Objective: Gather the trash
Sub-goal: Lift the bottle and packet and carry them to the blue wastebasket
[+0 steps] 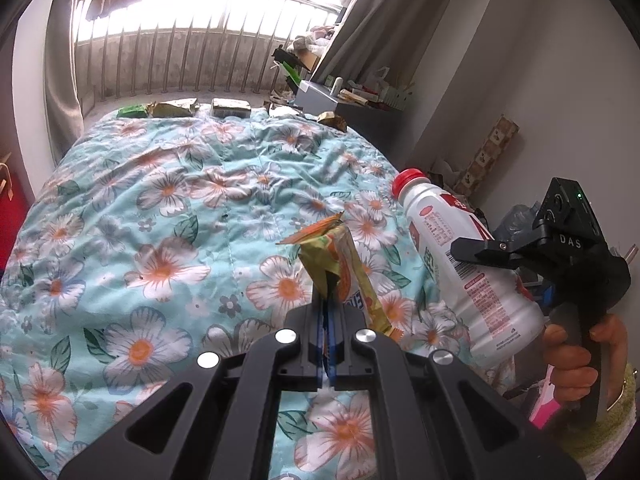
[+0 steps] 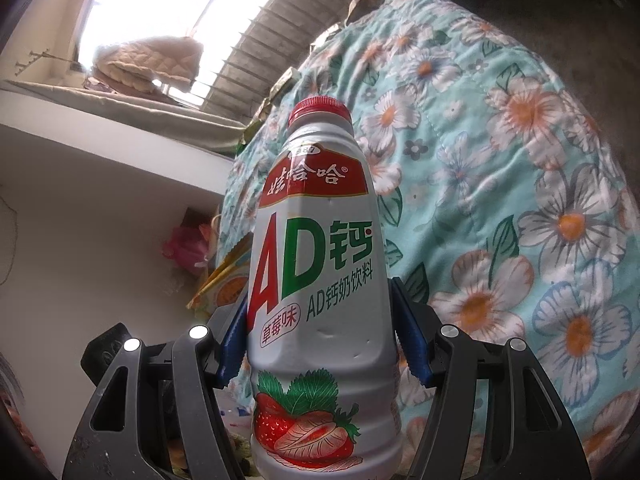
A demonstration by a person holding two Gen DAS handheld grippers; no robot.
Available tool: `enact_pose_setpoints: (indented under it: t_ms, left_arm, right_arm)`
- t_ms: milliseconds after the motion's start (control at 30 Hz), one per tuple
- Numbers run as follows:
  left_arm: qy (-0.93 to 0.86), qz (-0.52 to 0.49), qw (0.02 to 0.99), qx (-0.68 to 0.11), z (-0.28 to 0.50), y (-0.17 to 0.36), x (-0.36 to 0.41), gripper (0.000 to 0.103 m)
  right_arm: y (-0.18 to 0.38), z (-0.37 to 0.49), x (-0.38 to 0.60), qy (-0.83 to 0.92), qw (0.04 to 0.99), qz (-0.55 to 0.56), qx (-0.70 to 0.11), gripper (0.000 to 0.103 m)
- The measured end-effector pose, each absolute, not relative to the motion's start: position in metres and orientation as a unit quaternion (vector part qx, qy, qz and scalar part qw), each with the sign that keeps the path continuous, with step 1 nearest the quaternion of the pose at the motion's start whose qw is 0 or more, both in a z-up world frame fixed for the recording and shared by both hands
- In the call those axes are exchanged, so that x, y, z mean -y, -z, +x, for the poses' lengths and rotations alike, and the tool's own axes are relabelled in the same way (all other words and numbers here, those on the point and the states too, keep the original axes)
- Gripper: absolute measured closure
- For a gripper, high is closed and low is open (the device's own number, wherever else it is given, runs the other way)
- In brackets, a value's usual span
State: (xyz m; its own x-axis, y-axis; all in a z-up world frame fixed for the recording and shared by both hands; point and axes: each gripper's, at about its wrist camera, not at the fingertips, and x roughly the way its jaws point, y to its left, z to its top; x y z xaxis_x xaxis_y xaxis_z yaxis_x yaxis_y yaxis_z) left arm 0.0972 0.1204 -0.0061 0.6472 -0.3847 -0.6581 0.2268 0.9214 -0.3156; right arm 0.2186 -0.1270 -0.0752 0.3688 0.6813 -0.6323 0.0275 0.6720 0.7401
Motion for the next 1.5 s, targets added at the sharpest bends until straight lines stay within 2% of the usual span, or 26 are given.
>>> enact_pose_setpoints:
  t_ms: [433, 600, 800, 1133, 1300, 1500]
  left_arm:
    - [0.238, -0.072, 0.906, -0.342, 0.108, -0.043, -0.093, 0.102]
    - [0.301, -0.052, 0.894, -0.329, 0.126, -0.072, -0.053, 0.102]
    - [0.383, -0.001, 0.852, -0.356, 0.150, -0.080, 0.036, 0.102]
    - [0.458, 0.097, 0.746, -0.474, 0.171, -0.011, 0.219, 0.102]
    - [0.460, 0.156, 0.714, -0.505, 0.173, 0.036, 0.303, 0.102]
    - [0.461, 0.216, 0.689, -0.517, 0.173, 0.091, 0.396, 0.100]
  right_arm:
    - [0.032, 0.165, 0.225, -0.154, 0.803, 0.407, -0.407, 0.043]
    - [0.018, 0.110, 0.302, -0.067, 0.830, 0.444, -0.330, 0.043]
    - [0.039, 0.046, 0.382, 0.071, 0.830, 0.473, -0.288, 0.043]
    - [0.129, 0.021, 0.449, 0.192, 0.774, 0.524, -0.299, 0.043]
    - [0.181, 0.025, 0.480, 0.218, 0.738, 0.552, -0.321, 0.043]
    - [0.204, 0.035, 0.499, 0.225, 0.721, 0.565, -0.332, 0.042]
